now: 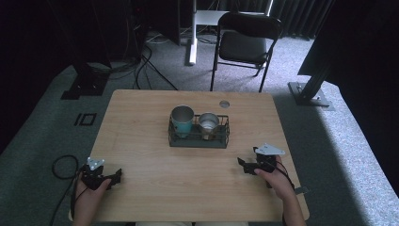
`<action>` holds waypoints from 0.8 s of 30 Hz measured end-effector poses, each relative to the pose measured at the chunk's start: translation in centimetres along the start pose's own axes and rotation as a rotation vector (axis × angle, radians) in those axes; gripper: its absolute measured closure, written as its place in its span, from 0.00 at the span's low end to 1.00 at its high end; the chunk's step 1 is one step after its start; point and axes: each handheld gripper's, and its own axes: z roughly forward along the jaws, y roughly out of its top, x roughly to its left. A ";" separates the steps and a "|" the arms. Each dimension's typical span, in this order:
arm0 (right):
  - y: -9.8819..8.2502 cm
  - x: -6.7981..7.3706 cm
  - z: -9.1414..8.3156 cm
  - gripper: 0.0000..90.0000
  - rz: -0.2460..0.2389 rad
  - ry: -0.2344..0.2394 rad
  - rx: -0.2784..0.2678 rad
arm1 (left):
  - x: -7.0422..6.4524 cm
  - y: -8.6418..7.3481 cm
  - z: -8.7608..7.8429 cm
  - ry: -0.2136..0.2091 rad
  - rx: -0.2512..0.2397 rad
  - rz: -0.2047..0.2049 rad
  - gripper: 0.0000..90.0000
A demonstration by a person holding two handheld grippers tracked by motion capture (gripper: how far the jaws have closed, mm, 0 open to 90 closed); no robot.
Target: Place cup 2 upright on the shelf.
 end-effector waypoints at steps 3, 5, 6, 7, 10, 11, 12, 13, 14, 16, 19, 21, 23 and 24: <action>-0.7 -0.1 -0.4 0.13 0.039 -0.011 0.007 | 0.0 0.0 0.0 0.000 0.000 0.000 0.09; -1.1 -0.3 -0.6 0.13 0.050 -0.013 0.011 | 0.0 0.0 0.0 0.000 0.000 0.000 0.09; -1.2 -0.3 -0.7 0.13 0.054 -0.014 0.016 | 0.0 0.0 0.0 0.000 0.000 -0.001 0.09; -1.4 -0.4 -0.8 0.13 0.059 -0.020 0.022 | 0.0 0.0 0.0 0.000 0.000 -0.001 0.09; -2.0 -0.6 -1.2 0.13 0.065 -0.044 0.042 | 0.0 0.0 0.0 0.000 -0.001 -0.001 0.09; -2.2 -0.7 -1.3 0.13 0.069 -0.051 0.044 | 0.0 0.0 0.0 0.000 -0.001 -0.001 0.09; -2.3 -0.8 -1.4 0.13 0.070 -0.057 0.051 | 0.0 0.0 0.0 0.000 0.000 -0.001 0.09; -2.4 -0.8 -1.5 0.13 0.072 -0.064 0.056 | 0.0 0.0 0.0 0.000 0.001 -0.001 0.09; -2.5 -0.9 -1.6 0.13 0.073 -0.072 0.063 | 0.0 0.0 0.0 0.000 0.001 -0.001 0.09; -2.6 -1.0 -1.8 0.13 0.064 -0.088 0.082 | 0.0 0.0 0.0 0.000 0.001 -0.001 0.09; -2.8 -1.0 -1.9 0.13 0.054 -0.104 0.108 | 0.0 0.0 0.0 0.000 0.000 -0.001 0.09; -2.9 -1.0 -2.0 0.13 0.051 -0.111 0.131 | 0.0 0.0 0.0 0.000 0.000 -0.001 0.09; -3.0 -1.0 -2.0 0.13 0.050 -0.119 0.143 | 0.0 0.0 0.0 0.000 0.001 -0.001 0.09; -3.1 -1.0 -2.1 0.13 0.048 -0.123 0.147 | 0.0 0.0 0.0 0.000 0.001 -0.001 0.09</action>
